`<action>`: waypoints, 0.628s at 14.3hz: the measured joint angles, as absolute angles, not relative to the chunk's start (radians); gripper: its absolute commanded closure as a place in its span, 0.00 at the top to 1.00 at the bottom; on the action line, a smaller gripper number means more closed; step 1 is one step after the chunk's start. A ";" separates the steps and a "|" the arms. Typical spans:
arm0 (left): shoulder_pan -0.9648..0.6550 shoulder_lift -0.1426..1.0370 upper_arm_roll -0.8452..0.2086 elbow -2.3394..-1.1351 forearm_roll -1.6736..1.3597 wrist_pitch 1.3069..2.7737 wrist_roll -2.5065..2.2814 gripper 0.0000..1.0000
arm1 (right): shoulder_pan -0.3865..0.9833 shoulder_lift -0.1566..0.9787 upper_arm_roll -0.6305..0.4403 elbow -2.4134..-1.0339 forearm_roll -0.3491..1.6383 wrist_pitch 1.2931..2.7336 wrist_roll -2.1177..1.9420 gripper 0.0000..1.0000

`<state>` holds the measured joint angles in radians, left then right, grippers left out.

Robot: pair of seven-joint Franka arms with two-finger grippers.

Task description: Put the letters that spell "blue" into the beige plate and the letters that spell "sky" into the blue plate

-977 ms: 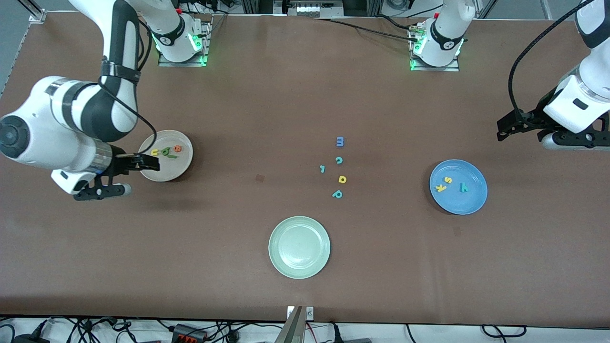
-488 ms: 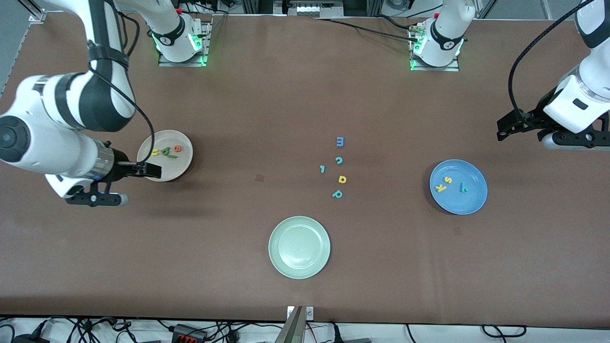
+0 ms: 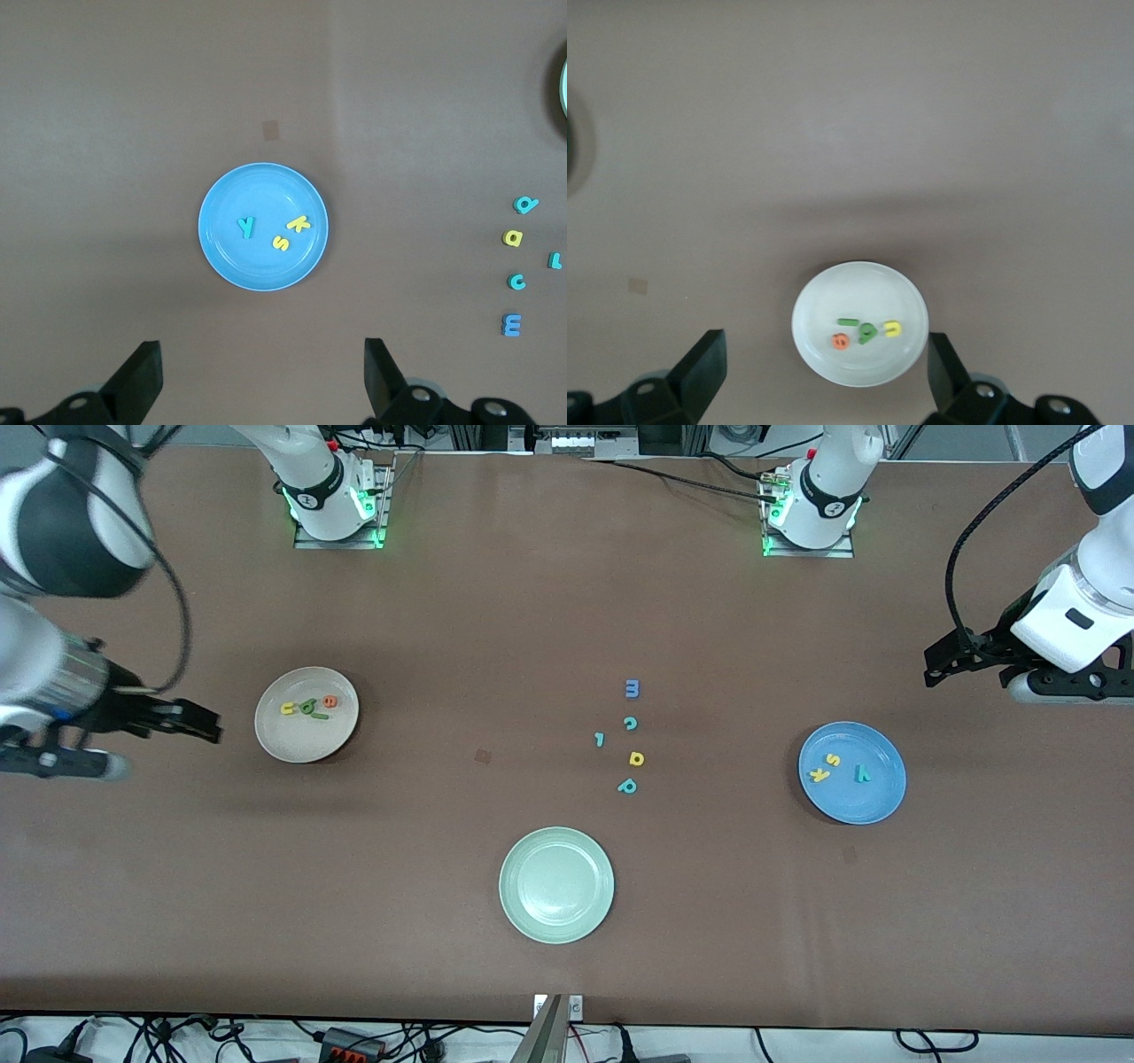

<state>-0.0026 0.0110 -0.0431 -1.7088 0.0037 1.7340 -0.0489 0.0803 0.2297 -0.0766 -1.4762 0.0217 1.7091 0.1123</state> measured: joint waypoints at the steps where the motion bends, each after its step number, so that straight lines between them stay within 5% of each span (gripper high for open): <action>1: -0.003 0.011 -0.043 -1.709 0.004 1.734 -0.049 1.00 | 0.050 0.207 -0.075 -1.476 0.022 1.693 0.110 1.00; 9: -0.003 0.011 -0.043 -1.709 0.004 1.734 -0.049 1.00 | -0.039 0.160 -0.070 -1.434 0.018 1.612 -0.013 1.00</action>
